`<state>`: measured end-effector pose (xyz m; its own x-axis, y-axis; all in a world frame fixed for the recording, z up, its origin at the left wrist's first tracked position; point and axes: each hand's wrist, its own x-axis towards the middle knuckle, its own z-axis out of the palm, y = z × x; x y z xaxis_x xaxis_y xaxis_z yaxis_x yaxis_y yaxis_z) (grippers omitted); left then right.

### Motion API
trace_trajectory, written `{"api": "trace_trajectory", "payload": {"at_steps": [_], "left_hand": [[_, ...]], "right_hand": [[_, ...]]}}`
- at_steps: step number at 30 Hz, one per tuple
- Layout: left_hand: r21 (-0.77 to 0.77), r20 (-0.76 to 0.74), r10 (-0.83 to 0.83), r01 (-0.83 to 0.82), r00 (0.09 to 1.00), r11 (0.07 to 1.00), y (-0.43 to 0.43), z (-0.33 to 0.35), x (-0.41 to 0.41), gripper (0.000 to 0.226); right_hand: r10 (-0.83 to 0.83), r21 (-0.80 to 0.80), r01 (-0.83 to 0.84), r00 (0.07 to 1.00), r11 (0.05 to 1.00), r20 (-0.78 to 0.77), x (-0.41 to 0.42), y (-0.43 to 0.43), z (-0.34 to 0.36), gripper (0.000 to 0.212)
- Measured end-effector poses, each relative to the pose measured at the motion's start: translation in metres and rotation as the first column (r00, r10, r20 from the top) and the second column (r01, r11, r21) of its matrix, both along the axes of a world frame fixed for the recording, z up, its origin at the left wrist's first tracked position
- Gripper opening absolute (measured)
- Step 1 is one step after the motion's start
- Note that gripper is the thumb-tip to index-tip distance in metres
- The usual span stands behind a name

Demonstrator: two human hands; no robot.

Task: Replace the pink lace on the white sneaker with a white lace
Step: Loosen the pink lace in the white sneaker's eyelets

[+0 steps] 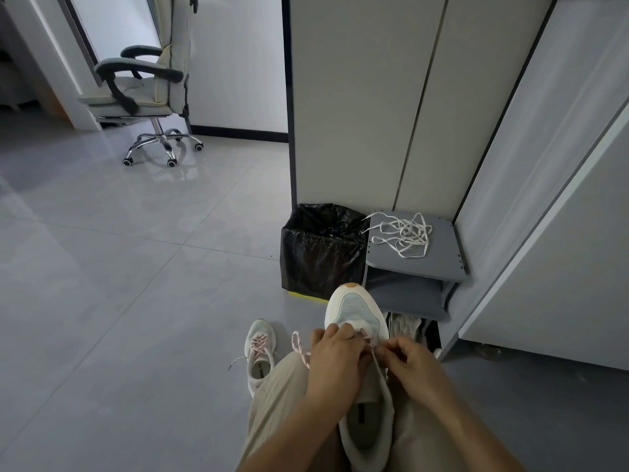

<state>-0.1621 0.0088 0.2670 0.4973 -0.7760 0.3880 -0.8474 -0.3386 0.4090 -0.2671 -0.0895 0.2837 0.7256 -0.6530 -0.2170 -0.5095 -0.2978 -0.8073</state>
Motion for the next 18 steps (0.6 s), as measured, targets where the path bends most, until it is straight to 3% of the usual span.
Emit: {"api": "trace_trajectory", "payload": {"at_steps": [1, 4, 10, 13, 16, 18], "left_hand": [[-0.011, 0.021, -0.01, 0.01, 1.0, 1.0, 0.005, 0.001, 0.002, 0.005], [-0.032, 0.025, -0.038, 0.039, 0.999, 0.999, 0.019, -0.002, 0.006, 0.017], [-0.017, 0.115, -0.106, 0.108, 0.988, 0.994, 0.016, -0.006, 0.01, 0.008], [-0.077, -0.073, -0.119, 0.114, 0.99, 0.991, 0.016, -0.007, 0.007, 0.003], [-0.091, -0.356, 0.038, -0.075, 0.934, 0.993, 0.028, 0.001, 0.013, 0.01], [-0.095, -0.424, 0.16, -0.219, 0.892, 0.971, 0.039, 0.006, 0.03, 0.003]], "right_hand": [[-0.001, -0.003, 0.001, 1.0, 1.0, 0.002, -0.001, 0.001, 0.0, 0.009], [0.045, -0.041, -0.047, 0.998, 0.998, -0.042, -0.005, 0.002, -0.001, 0.022], [0.146, -0.038, -0.151, 0.982, 0.988, -0.122, -0.002, 0.008, 0.001, 0.025], [0.093, -0.115, -0.104, 0.991, 0.988, -0.101, -0.007, 0.006, 0.0, 0.01], [0.009, -0.084, -0.009, 1.0, 0.996, -0.001, -0.013, 0.003, 0.002, 0.007], [0.007, -0.094, -0.004, 0.999, 0.996, 0.04, -0.013, 0.006, 0.003, 0.011]]}}
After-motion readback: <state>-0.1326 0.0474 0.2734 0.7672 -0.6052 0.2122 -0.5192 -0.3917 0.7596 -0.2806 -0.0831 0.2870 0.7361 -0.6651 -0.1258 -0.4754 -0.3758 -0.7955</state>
